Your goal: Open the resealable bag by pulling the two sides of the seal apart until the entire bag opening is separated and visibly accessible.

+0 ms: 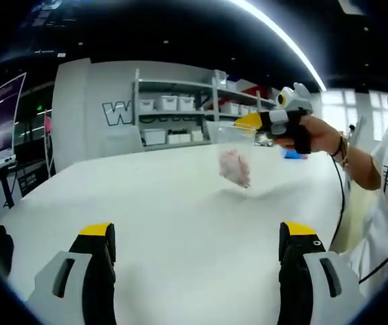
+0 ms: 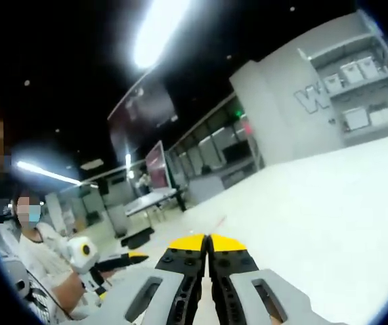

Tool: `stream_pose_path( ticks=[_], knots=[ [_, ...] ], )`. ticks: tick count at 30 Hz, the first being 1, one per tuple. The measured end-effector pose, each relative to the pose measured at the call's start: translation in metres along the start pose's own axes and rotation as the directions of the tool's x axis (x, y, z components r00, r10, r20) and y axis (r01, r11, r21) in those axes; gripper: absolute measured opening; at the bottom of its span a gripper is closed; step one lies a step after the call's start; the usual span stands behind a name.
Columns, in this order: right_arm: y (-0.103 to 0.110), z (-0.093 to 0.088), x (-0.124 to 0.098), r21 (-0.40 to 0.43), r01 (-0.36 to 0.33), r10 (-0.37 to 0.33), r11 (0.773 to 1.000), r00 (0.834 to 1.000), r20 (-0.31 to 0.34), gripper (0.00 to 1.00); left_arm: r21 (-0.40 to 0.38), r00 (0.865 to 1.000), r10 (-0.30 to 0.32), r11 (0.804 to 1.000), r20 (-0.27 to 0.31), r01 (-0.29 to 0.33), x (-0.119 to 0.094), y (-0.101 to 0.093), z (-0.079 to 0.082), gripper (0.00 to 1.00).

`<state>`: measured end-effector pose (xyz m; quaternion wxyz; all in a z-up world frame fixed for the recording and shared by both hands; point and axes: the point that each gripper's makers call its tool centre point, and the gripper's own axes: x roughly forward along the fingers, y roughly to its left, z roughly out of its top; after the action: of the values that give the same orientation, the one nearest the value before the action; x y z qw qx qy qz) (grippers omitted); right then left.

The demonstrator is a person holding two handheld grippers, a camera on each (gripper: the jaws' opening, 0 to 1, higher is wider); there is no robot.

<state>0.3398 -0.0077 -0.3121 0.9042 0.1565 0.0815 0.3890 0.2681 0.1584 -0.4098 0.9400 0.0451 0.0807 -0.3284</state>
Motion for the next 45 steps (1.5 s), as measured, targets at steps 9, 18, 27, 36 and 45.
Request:
stream_pose_path(
  ticks=[9,18,27,36,45],
  knots=[
    [-0.012,0.006,0.007,-0.019,0.026,-0.026,1.000,1.000,-0.011,0.00,0.000,1.000,-0.001,1.000,0.008,0.001,-0.001,-0.001,0.003,1.00],
    [-0.035,0.020,0.018,-0.031,0.068,-0.069,0.997,0.998,-0.015,0.00,0.006,1.000,0.002,1.000,0.018,-0.003,-0.004,0.000,0.008,1.00],
    [-0.052,0.023,0.028,-0.033,0.096,-0.096,0.995,0.995,-0.028,0.00,0.009,1.000,-0.003,1.000,0.024,0.002,-0.003,0.000,0.011,1.00],
    [-0.070,0.028,0.035,-0.042,0.120,-0.122,0.992,0.992,-0.038,0.00,0.008,1.000,-0.002,1.000,0.023,0.002,-0.001,0.001,0.011,1.00],
    [-0.087,0.032,0.042,-0.032,0.141,-0.143,0.989,0.989,-0.044,0.00,0.007,1.000,-0.005,1.000,0.026,0.004,0.002,0.002,0.013,1.00]
  ],
)
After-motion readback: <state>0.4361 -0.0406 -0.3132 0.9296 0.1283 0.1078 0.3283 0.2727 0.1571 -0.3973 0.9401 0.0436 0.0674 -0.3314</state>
